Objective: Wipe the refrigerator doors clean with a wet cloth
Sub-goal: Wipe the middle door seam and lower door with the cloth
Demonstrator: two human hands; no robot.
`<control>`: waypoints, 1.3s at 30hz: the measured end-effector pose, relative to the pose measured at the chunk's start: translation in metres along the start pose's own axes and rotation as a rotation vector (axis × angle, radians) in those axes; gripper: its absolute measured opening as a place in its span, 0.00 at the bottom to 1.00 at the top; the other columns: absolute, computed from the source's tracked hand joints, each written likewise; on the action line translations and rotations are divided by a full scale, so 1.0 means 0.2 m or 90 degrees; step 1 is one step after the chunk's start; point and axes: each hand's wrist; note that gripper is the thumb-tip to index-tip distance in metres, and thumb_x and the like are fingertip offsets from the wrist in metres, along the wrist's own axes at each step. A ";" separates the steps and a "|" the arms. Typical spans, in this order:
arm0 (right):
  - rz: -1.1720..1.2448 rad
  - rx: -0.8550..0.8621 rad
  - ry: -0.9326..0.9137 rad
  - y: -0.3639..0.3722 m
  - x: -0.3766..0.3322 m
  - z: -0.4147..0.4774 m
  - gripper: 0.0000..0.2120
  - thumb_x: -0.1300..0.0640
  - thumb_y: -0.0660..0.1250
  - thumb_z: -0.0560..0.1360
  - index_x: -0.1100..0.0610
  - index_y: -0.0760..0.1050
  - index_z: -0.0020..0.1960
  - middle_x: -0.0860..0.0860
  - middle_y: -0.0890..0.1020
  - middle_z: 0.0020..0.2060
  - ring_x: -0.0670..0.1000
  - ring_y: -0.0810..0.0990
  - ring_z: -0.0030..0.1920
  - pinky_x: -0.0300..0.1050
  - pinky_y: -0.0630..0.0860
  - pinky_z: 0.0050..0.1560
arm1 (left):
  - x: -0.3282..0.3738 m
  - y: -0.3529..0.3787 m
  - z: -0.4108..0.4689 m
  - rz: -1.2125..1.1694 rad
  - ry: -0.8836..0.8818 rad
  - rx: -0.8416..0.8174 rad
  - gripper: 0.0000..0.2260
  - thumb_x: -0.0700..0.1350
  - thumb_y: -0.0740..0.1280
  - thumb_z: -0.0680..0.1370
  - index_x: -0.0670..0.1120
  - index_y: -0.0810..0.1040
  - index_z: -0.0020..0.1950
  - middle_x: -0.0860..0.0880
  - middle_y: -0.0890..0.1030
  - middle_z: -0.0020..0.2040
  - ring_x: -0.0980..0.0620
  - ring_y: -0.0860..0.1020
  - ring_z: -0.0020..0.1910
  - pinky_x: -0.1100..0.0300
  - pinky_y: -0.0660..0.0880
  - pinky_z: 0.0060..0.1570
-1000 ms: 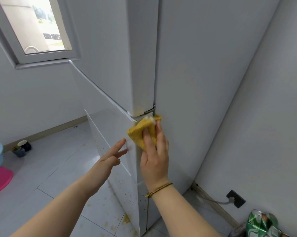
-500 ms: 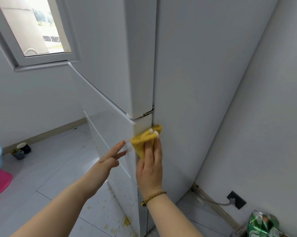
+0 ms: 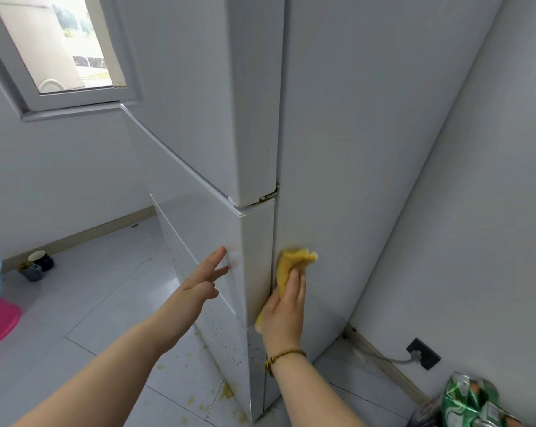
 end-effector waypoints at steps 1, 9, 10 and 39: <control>0.021 -0.027 0.047 0.02 0.03 -0.04 0.28 0.64 0.54 0.79 0.52 0.46 0.74 0.51 0.53 0.74 0.51 0.59 0.73 0.34 0.61 0.63 | 0.01 0.01 -0.01 0.002 0.004 0.001 0.32 0.39 0.53 0.58 0.69 0.63 0.56 0.70 0.66 0.57 0.55 0.63 0.69 0.52 0.55 0.69; 0.105 0.103 -0.094 -0.03 -0.21 0.00 0.23 0.64 0.55 0.78 0.49 0.55 0.70 0.47 0.59 0.70 0.46 0.59 0.71 0.22 0.53 0.64 | 0.13 0.01 -0.14 0.034 0.028 -0.028 0.29 0.45 0.54 0.64 0.67 0.59 0.62 0.59 0.63 0.66 0.60 0.61 0.64 0.61 0.57 0.64; 0.102 0.135 -0.175 -0.04 -0.27 0.00 0.23 0.64 0.55 0.77 0.47 0.57 0.69 0.48 0.60 0.69 0.46 0.59 0.71 0.19 0.53 0.63 | 0.12 -0.01 -0.14 0.041 0.029 -0.043 0.28 0.44 0.55 0.66 0.67 0.59 0.62 0.59 0.62 0.67 0.61 0.61 0.64 0.63 0.57 0.62; 0.233 -0.402 0.287 0.78 -0.78 -0.07 0.14 0.61 0.66 0.67 0.50 0.69 0.50 0.52 0.77 0.45 0.49 0.79 0.40 0.42 0.77 0.40 | -0.03 -1.16 0.03 0.186 0.156 -0.209 0.25 0.43 0.71 0.71 0.62 0.64 0.60 0.65 0.66 0.55 0.60 0.66 0.59 0.76 0.69 0.46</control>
Point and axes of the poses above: each hand's wrist, its own z-axis towards the middle knuckle, its own y-axis out of the palm, x = y × z
